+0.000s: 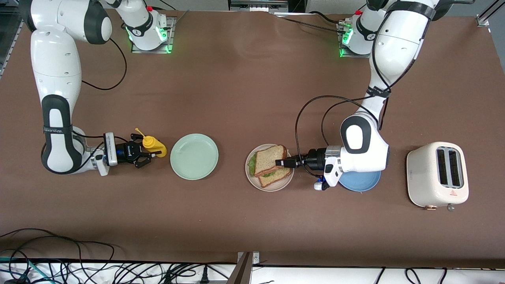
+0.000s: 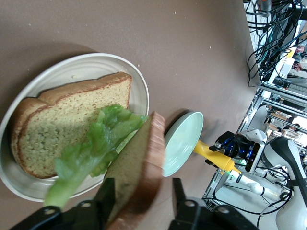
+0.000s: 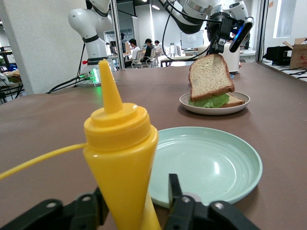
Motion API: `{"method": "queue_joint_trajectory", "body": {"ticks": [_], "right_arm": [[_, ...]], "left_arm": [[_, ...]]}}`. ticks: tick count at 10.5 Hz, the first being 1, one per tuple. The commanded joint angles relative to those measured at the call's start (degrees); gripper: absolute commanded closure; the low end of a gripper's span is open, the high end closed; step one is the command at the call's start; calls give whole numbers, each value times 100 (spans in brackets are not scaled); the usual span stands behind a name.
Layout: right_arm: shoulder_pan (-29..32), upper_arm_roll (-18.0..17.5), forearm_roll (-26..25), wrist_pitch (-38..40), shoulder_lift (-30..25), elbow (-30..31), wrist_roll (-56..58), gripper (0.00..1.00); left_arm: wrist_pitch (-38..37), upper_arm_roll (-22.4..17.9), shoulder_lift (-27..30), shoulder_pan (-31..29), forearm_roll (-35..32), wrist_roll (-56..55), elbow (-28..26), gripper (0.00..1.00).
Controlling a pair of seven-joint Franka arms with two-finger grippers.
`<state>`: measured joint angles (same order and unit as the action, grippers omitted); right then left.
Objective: Make sandwich on beige plate with both arms
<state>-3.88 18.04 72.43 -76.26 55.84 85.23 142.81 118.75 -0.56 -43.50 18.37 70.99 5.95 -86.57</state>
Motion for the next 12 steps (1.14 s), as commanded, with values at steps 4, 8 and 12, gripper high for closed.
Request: {"method": "queue_joint_trajectory", "body": {"ticks": [4, 8, 12], "right_arm": [[54, 243, -132, -108, 14, -77, -112, 0], [54, 744, -580, -29, -12, -77, -139, 0], [71, 1052, -695, 261, -117, -121, -717, 0]], "left_arm": [[139, -76, 8, -79, -419, 125, -27, 0], [342, -85, -62, -79, -428, 125, 17, 0], [342, -303, -10, -79, -541, 82, 44, 0]]}}
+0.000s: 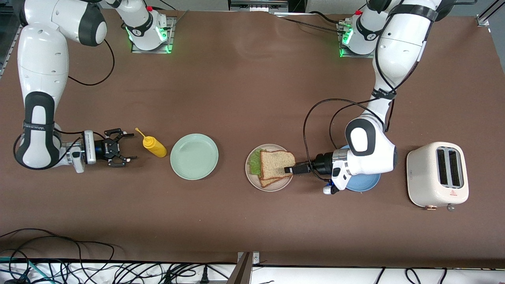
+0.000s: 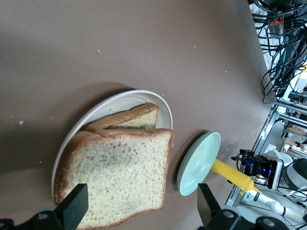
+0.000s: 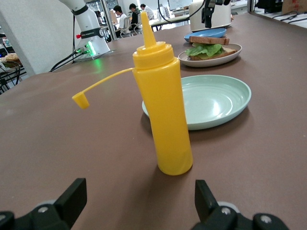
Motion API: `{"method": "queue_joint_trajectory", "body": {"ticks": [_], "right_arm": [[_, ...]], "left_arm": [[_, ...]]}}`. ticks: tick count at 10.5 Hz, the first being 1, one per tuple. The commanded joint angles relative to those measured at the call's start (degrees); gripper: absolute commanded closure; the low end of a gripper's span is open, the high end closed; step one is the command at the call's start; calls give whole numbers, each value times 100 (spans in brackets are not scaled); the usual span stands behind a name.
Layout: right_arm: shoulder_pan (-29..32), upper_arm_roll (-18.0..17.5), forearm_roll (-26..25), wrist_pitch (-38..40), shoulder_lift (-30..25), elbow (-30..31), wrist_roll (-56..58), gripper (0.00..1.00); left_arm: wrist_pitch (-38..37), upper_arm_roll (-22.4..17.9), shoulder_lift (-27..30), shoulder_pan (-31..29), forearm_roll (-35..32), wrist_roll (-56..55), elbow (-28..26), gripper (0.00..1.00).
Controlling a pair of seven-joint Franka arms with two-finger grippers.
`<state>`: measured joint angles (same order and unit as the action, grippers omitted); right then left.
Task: Make sandwich on beige plate with both arms
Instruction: 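Open the left gripper on the bread while the right gripper releases mustard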
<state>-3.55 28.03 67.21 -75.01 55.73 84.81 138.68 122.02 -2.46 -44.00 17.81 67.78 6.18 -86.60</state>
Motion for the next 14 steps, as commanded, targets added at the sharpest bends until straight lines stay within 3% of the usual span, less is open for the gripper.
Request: {"method": "queue_joint_trajectory", "body": {"ticks": [1, 4, 7, 9, 11, 14], "right_arm": [[39, 62, -182, 266, -150, -79, -603, 0], [39, 220, -174, 539, -238, -525, -1805, 0], [-110, 378, -261, 522, -606, -877, -3815, 0], [-224, 379, -489, 470, -687, -1473, -5257, 0], [-496, 484, -1058, 269, -695, -1931, -6471, 0], [-1539, 1315, -2332, 197, -1107, -2056, -8370, 0]], "left_arm": [[-12, -210, 102, -32, -586, -11, 55, 0], [-257, -219, 348, -207, -1887, -459, 55, 0], [-643, -228, 541, -339, -3301, -652, 29, 0], [-960, -228, 638, -392, -4442, -1003, 21, 0], [-1232, -228, 717, -436, -5323, -1425, -15, 0], [-1839, -219, 805, -655, -6301, -1435, -23, 0]]}}
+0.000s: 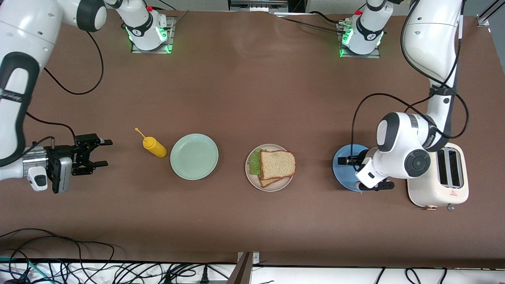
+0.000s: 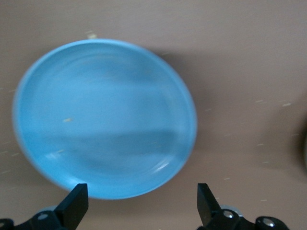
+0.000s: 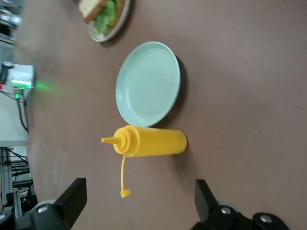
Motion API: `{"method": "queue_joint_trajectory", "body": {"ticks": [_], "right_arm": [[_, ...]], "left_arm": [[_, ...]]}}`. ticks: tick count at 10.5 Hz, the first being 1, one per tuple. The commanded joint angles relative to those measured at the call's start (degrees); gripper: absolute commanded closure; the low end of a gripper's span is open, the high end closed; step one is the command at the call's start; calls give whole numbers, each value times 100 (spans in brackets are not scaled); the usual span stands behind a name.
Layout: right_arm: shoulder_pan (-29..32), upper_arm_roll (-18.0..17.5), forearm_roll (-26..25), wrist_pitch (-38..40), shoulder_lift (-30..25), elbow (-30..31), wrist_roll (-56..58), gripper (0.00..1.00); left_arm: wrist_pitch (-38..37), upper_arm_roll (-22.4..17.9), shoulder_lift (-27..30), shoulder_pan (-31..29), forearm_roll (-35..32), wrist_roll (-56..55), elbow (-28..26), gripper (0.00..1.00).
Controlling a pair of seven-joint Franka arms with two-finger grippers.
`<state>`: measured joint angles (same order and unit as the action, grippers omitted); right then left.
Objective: Make sandwich on beige plate with both arms
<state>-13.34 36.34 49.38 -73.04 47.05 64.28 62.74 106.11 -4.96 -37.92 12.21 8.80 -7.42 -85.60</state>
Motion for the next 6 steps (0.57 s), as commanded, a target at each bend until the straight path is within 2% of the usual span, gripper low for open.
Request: {"method": "queue_joint_trajectory", "body": {"ticks": [1, 2, 3, 4, 5, 6], "right_arm": [[-1034, 871, -944, 35, -318, -3, -1120, 0], [-1770, 1467, -1435, 53, -398, 49, -1463, 0], [-2151, 1673, -1884, 158, -485, 180, -1953, 0], [-2259, 1483, -2402, 167, -817, 381, -2541, 0], [-2234, 942, -2999, 107, -1160, 592, -3060, 0], [-2173, 284, -3822, -33, -1528, 873, -3614, 0]], "left_arm": [[-370, 21, 206, -122, -544, -92, -132, 0], [-476, 21, 258, -201, -676, -93, -132, 0], [-581, 21, 320, -245, -730, -84, -132, 0], [-687, 30, 416, -280, -730, -75, -132, 0], [-810, 30, 513, -341, -722, -23, -124, 0], [-994, 30, 627, -342, -730, -14, -124, 0]]}}
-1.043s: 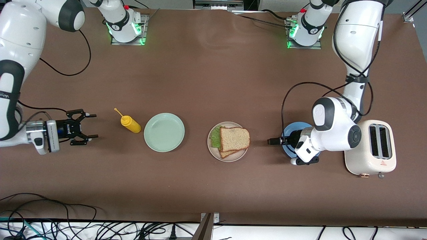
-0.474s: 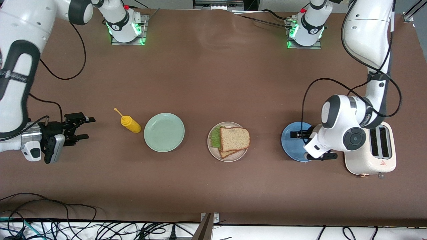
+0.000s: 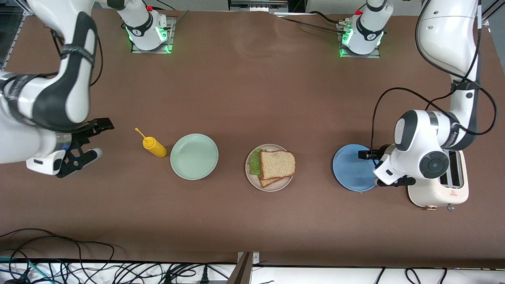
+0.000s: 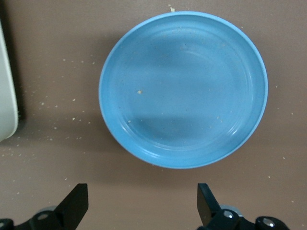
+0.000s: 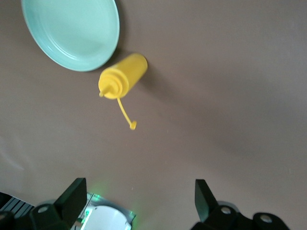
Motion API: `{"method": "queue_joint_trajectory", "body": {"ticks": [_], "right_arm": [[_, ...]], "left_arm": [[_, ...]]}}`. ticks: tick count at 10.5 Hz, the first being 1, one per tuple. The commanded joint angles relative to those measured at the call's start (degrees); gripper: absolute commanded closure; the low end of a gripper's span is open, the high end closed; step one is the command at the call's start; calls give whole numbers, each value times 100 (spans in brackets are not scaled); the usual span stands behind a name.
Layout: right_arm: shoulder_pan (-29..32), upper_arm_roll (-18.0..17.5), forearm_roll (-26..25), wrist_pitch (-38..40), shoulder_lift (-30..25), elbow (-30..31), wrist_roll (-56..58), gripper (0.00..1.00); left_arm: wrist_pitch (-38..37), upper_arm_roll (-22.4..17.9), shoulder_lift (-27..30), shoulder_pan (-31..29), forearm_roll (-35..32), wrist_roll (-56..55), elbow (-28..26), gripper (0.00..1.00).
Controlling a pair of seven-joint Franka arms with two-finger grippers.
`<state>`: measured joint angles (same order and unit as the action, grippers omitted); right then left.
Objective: Make sandwich on beige plate with both arms
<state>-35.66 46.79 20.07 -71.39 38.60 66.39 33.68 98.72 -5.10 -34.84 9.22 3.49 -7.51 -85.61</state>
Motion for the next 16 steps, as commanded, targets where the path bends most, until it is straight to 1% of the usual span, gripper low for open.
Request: {"method": "queue_joint_trajectory", "body": {"ticks": [1, 2, 3, 4, 5, 7, 8, 9, 10, 12, 13, 14, 15, 16], "right_arm": [[259, -1516, -1587, -409, -1061, 1039, -1323, 0], [531, -2202, -2064, -811, -1456, 1573, -1895, 0], [847, -2827, -2460, -1355, -1887, 2292, -2396, 0], [1198, -3285, -2612, -1960, -2239, 2935, -2732, 0], [1575, -3586, -2613, -2558, -2530, 3498, -2901, 0], [2322, -4017, -2605, -3596, -2987, 4465, -3051, 0], [2657, -4185, -2605, -4028, -3225, 4801, -3295, 0], [2817, -4282, -2561, -4093, -3358, 4839, -3768, 0], [2827, -4301, -2561, -4093, -3524, 4831, -4181, 0], [2984, -4327, -2509, -3963, -3841, 4761, -4344, 0], [3116, -4405, -2482, -3805, -3947, 4630, -4352, 0], [3257, -4537, -2447, -3438, -3956, 4333, -4344, 0], [3328, -4582, -2290, -3034, -3948, 3973, -4344, 0], [3372, -4591, -1958, -2778, -3948, 3726, -4344, 0]], "left_arm": [[-439, 36, 424, -51, -208, -5, -123, 0], [-597, 36, 530, -104, -234, 4, -131, 0], [-747, 45, 627, -113, -347, 4, -131, 0], [-905, 45, 715, -113, -418, 13, -123, 0], [-1055, 45, 846, -122, -419, 13, -123, 0], [-1432, 53, 1110, -113, -419, 13, -123, 0], [-1591, 53, 1241, -113, -419, 13, -123, 0], [-1714, 62, 1399, -113, -410, 13, -114, 0], [-1828, 62, 1549, -113, -410, 13, -114, 0], [-2074, 62, 1813, -113, -410, 13, -122, 0], [-2137, 62, 1927, -113, -410, 13, -131, 0], [-2215, 62, 2015, -113, -410, 13, -140, 0], [-2303, 71, 2112, -113, -410, 13, -166, 0], [-2313, 80, 2217, -113, -410, 4, -245, 0]]}}
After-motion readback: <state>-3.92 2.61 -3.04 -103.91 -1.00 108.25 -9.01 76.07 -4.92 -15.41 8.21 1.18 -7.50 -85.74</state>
